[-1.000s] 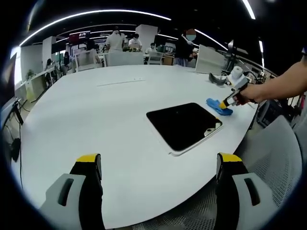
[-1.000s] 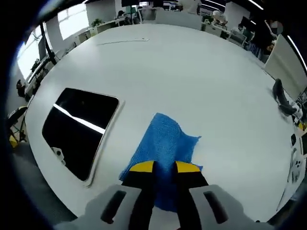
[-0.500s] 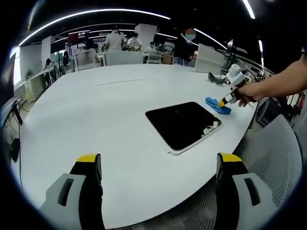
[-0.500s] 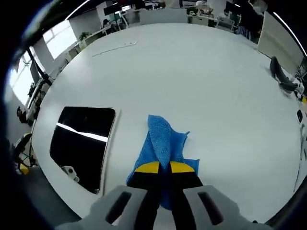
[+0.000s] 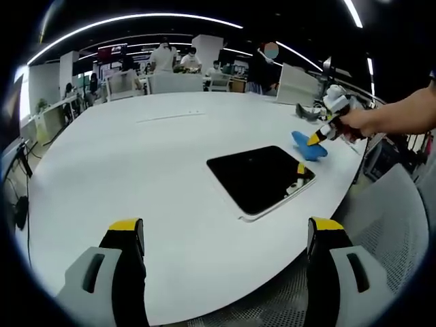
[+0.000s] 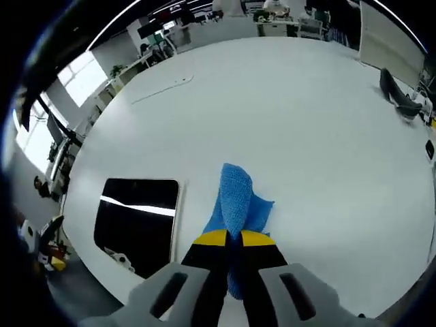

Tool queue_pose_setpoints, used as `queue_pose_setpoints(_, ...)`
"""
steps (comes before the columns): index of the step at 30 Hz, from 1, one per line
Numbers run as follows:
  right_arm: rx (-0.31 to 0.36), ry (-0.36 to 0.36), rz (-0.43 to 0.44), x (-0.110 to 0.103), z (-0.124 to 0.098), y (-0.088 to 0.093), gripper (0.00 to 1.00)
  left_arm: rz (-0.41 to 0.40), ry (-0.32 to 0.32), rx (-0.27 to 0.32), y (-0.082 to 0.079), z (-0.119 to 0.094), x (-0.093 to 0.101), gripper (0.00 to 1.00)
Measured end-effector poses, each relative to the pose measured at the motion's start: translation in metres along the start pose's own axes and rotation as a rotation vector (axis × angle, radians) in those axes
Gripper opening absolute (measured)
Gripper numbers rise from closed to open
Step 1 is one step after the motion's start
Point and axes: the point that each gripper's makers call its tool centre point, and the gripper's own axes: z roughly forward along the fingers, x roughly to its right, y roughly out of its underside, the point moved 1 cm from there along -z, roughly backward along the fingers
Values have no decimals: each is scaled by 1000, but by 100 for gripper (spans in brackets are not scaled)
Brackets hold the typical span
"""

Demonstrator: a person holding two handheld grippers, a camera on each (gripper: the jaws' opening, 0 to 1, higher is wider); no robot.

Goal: Wipe the mirror surface with the cleaning cloth until all visible marks leave the cleaned area.

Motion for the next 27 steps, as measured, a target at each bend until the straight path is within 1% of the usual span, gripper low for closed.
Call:
queue_pose_setpoints(4, 7, -36, 33, -8, -2, -11, 0, 0, 0, 6, -1, 0, 0, 99)
queue_pose_setpoints(6, 2, -58, 46, -15, -2, -13, 0, -1, -3, 6, -1, 0, 0, 99)
queue_pose_setpoints(9, -5, -74, 44, -23, -2, -16, 0, 4, -2, 7, -1, 0, 0, 99)
queue_pose_setpoints(11, -9, -84, 43, -27, 2, -18, 0, 3, -2, 7, -1, 0, 0, 99)
queue_pose_setpoints(12, -19, -93, 39, -33, 2, -17, 0, 3, -2, 7, -1, 0, 0, 99)
queue_pose_setpoints(17, -46, -110, 21, -51, 13, -15, 0, 4, -3, 3, 0, 0, -1, 99)
queue_pose_setpoints(27, -87, -100, -1, -74, 42, -14, 0, 12, 4, -6, 2, 1, 1, 99)
